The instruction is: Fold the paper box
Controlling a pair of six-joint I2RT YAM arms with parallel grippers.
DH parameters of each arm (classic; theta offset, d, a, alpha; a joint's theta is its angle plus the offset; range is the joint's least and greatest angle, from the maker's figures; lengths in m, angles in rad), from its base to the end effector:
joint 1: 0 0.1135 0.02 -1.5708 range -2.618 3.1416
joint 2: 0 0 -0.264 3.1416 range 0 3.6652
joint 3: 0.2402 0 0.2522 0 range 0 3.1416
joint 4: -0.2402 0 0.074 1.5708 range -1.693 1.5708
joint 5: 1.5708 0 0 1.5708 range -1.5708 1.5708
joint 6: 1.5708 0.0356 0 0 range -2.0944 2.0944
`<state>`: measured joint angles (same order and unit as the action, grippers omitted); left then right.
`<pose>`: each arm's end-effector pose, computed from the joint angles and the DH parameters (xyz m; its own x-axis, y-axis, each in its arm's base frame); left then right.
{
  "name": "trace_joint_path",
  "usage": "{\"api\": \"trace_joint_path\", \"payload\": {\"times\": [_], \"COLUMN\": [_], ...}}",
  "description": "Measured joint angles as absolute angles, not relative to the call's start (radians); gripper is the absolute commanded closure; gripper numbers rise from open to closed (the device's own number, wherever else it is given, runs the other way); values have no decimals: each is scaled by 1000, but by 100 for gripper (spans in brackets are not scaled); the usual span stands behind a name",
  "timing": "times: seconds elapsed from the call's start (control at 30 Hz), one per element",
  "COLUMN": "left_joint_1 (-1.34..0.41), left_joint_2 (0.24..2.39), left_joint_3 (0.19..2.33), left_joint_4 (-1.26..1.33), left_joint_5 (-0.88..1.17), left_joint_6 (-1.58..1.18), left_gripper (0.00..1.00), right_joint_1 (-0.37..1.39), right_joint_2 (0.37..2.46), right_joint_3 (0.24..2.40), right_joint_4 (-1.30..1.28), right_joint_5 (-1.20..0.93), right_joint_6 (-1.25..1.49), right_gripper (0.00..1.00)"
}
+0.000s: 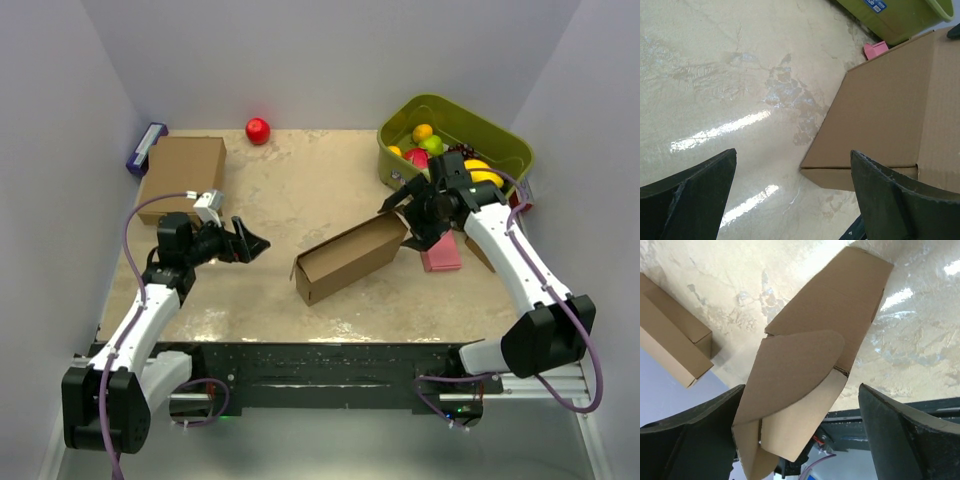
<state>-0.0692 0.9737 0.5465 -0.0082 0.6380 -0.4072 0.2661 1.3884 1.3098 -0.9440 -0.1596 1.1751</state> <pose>0.2104 -0.0358 0.2417 -0.6217 -0.2758 -0.7331 0.3791 0.7131 -0.5897 0.2666 0.0785 0.3205 -0.6307 0.7723 -0.0757 0.6289 0.5658 0.5332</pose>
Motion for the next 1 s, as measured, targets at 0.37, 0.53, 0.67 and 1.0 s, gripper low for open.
{"api": "trace_joint_path", "payload": {"times": [0.37, 0.53, 0.67, 1.0], "left_joint_1": [-67, -67, -72, -272], "left_joint_2": [936, 886, 812, 638], "left_joint_3": [552, 571, 601, 679], "left_joint_4": [-23, -44, -84, -237], "left_joint_5": [607, 582, 534, 348], "left_joint_6": [-377, -360, -331, -291], "left_gripper": [0, 0, 0, 2], "right_joint_1": [265, 263, 262, 262], "right_joint_2": [1384, 1306, 1149, 953], "right_joint_3": [1437, 1409, 1293, 1016], "right_joint_4": [-915, -845, -699, -423], "right_joint_5": [-82, 8, 52, 2], "right_joint_6": [1066, 982, 834, 348], "right_gripper": [1, 3, 4, 9]}}
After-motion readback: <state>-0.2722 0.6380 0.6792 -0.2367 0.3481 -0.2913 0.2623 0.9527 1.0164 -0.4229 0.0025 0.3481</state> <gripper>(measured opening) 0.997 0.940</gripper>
